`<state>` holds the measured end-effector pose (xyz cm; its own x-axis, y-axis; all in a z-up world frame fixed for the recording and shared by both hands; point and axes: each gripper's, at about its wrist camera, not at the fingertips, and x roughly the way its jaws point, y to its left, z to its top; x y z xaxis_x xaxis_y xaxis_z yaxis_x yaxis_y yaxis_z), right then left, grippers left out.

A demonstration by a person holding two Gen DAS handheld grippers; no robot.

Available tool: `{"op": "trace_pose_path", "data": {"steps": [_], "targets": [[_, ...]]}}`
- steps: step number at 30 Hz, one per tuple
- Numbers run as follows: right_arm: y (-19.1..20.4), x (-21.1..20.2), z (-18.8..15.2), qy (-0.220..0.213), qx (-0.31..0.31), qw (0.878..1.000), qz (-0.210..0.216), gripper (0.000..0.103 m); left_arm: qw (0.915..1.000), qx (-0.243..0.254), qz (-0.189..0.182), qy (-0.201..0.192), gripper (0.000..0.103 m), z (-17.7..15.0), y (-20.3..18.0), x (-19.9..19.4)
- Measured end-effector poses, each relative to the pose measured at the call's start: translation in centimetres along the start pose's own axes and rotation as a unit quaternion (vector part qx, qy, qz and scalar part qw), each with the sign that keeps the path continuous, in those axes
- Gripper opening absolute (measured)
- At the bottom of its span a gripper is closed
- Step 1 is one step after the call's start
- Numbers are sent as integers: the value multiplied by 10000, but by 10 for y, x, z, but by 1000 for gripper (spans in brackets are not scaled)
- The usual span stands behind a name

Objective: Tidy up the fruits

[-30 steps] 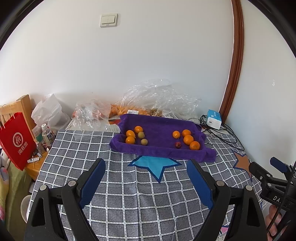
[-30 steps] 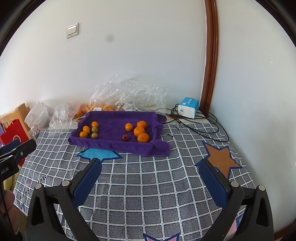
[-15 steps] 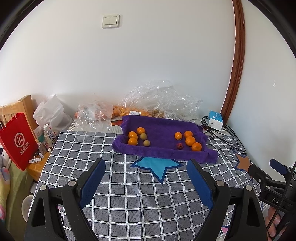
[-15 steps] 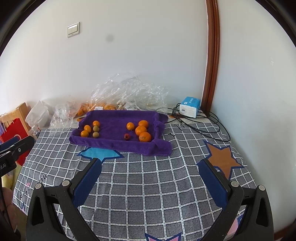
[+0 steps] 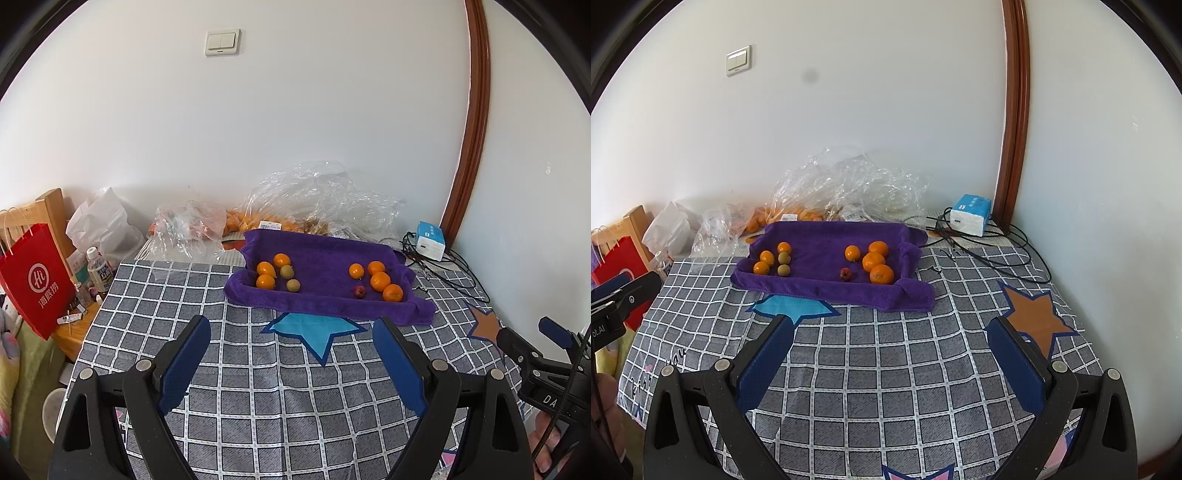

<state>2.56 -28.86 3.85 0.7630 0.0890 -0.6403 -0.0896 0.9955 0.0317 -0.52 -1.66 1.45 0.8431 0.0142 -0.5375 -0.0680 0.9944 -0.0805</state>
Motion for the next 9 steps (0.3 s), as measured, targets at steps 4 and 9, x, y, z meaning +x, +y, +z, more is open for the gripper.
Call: {"op": "trace_pose_path", "data": {"steps": [4, 9], "targets": [[0, 0, 0, 3, -5, 10000, -10, 103, 10000, -11, -5, -3, 89, 0, 1, 0], [1, 0, 1, 18, -9, 10000, -15, 103, 10000, -29, -5, -17, 89, -1, 2, 0]]}}
